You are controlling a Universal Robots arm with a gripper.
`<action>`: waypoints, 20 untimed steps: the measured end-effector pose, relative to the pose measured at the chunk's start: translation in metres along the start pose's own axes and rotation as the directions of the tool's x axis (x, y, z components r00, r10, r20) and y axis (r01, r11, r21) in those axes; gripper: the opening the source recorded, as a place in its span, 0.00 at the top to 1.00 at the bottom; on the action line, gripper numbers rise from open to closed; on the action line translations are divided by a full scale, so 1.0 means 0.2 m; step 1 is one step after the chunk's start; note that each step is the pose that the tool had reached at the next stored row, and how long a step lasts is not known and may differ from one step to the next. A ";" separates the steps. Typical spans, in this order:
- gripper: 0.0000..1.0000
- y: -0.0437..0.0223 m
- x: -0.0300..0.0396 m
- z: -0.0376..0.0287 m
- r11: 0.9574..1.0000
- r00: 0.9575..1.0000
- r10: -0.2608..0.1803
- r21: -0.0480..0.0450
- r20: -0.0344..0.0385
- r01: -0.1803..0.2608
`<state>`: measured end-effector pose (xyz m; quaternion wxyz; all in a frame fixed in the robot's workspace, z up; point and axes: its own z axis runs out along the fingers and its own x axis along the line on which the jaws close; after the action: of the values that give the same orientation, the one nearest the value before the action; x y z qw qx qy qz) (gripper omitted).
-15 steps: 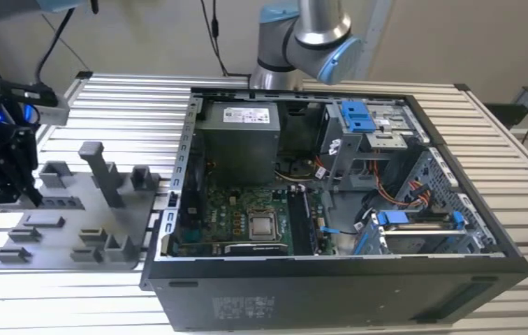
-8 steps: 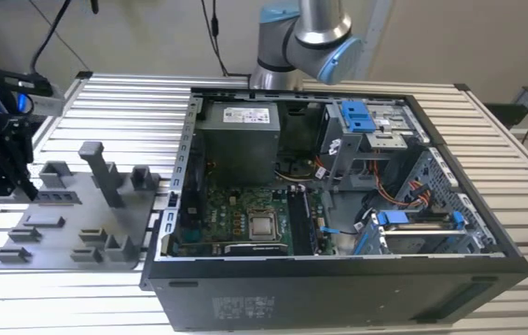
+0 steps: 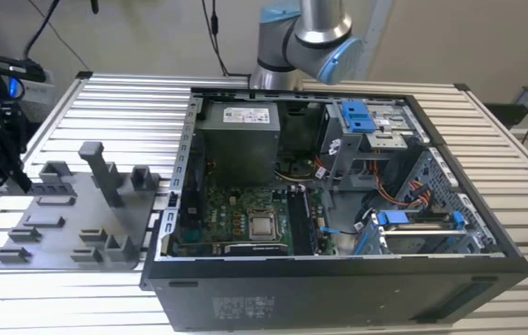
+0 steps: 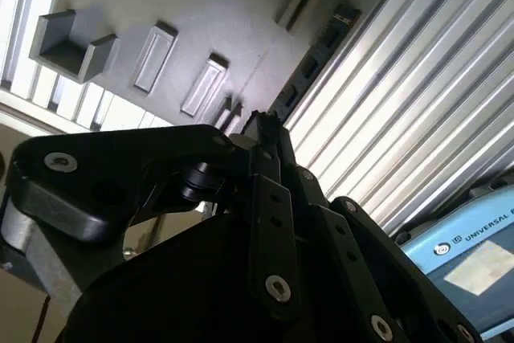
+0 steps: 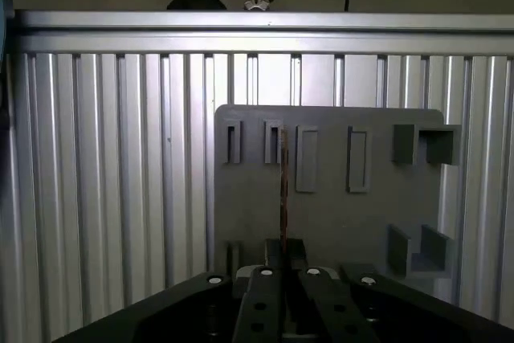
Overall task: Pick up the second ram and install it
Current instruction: 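Pick up the second ram and move it above second insertion slot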
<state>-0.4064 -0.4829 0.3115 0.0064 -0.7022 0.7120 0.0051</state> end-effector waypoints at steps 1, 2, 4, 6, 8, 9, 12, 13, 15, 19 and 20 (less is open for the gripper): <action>0.86 0.000 0.000 -0.011 1.000 1.000 0.000 0.000 0.000 0.000; 0.86 0.000 0.000 -0.023 1.000 1.000 0.000 0.000 0.000 0.000; 0.86 0.000 -0.001 -0.048 1.000 1.000 0.000 0.000 0.000 0.000; 0.86 0.000 -0.001 -0.071 1.000 1.000 0.000 0.000 0.000 0.000; 0.86 0.000 -0.002 -0.093 1.000 1.000 0.000 0.000 0.000 0.000; 0.86 0.000 -0.002 -0.104 1.000 1.000 0.000 0.000 0.000 0.000; 0.86 0.000 -0.002 -0.134 1.000 1.000 0.000 0.000 0.000 0.000; 0.86 0.000 -0.002 -0.144 1.000 1.000 0.000 0.000 0.000 0.000; 0.86 0.000 -0.003 -0.162 1.000 1.000 0.000 0.000 0.000 0.000; 0.86 0.000 -0.003 -0.201 1.000 1.000 0.000 0.000 0.000 0.000; 0.86 0.000 -0.003 -0.212 1.000 1.000 0.000 0.000 0.000 0.000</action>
<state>-0.4064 -0.4829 0.3539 0.0064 -0.7022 0.7120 0.0051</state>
